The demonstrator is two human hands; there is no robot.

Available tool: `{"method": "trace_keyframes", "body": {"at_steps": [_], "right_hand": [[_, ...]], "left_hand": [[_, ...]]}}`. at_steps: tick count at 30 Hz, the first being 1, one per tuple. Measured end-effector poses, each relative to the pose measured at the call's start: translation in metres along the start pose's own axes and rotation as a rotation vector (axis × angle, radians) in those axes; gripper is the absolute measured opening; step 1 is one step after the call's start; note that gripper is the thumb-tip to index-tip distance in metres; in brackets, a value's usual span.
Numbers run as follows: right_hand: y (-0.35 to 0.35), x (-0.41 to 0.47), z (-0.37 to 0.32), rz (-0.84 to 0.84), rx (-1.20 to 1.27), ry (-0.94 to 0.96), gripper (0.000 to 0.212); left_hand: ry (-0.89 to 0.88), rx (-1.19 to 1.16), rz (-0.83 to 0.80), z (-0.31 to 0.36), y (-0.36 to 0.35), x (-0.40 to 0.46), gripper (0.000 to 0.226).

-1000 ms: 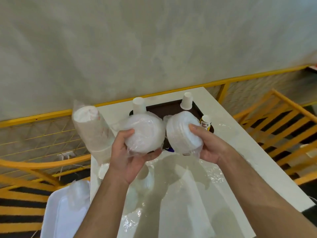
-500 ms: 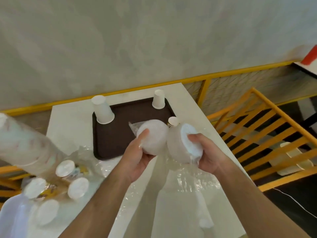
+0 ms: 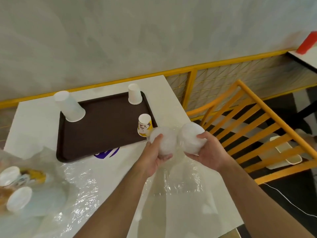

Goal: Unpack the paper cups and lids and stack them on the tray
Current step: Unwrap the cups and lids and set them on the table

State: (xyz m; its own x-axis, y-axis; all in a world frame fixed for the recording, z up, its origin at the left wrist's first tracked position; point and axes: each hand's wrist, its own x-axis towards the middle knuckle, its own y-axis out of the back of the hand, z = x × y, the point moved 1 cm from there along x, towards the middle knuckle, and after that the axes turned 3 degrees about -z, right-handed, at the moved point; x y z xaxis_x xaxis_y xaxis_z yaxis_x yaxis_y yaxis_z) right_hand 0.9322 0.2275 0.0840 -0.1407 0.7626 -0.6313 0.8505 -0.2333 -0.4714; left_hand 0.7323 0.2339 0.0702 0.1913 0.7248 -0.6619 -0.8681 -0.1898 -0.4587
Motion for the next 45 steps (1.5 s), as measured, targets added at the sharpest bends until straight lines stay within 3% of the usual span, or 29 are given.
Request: {"method": "trace_keyframes", "body": {"at_steps": [4, 10, 14, 18, 20, 24, 27, 31, 34, 36, 39, 45], "right_hand": [[0.021, 0.022, -0.007, 0.071, -0.014, -0.009, 0.048], [0.038, 0.049, -0.015, 0.223, -0.187, -0.004, 0.038], [0.048, 0.06, -0.017, 0.243, -0.318, 0.008, 0.05], [0.054, 0.061, -0.012, 0.23, -0.466, -0.017, 0.044], [0.054, 0.062, -0.01, 0.285, -0.548, -0.007, 0.043], [0.053, 0.063, -0.007, 0.431, -0.712, 0.015, 0.049], [0.051, 0.064, -0.004, 0.457, -0.773, 0.003, 0.053], [0.045, 0.065, -0.008, 0.51, -0.861, -0.025, 0.066], [0.036, 0.061, -0.015, 0.583, -1.01, 0.012, 0.078], [0.024, 0.052, -0.021, 0.627, -1.151, 0.09, 0.076], [0.0, 0.031, -0.025, 0.611, -1.248, 0.252, 0.062], [-0.066, -0.018, -0.01, 0.268, -1.243, 0.591, 0.017]], "left_hand": [[0.057, -0.053, 0.007, 0.006, -0.019, 0.023, 0.019], [-0.017, 0.161, 0.106, 0.002, -0.028, 0.064, 0.055], [-0.039, 0.254, 0.121, -0.001, -0.026, 0.079, 0.055], [-0.076, 0.417, 0.125, -0.004, -0.021, 0.086, 0.048], [-0.139, 0.645, 0.114, -0.004, -0.018, 0.087, 0.046], [-0.27, 1.348, 0.219, -0.003, -0.009, 0.093, 0.049], [-0.291, 1.58, 0.245, -0.004, -0.008, 0.093, 0.05], [-0.205, 1.52, 0.248, -0.001, -0.01, 0.086, 0.054], [-0.241, 1.419, 0.268, 0.006, -0.014, 0.069, 0.042], [-0.284, 1.399, 0.246, 0.01, -0.015, 0.049, 0.037], [-0.331, 1.408, 0.173, 0.014, -0.008, 0.011, 0.036], [-0.37, 1.331, 0.173, 0.031, 0.017, -0.072, 0.027]]}}
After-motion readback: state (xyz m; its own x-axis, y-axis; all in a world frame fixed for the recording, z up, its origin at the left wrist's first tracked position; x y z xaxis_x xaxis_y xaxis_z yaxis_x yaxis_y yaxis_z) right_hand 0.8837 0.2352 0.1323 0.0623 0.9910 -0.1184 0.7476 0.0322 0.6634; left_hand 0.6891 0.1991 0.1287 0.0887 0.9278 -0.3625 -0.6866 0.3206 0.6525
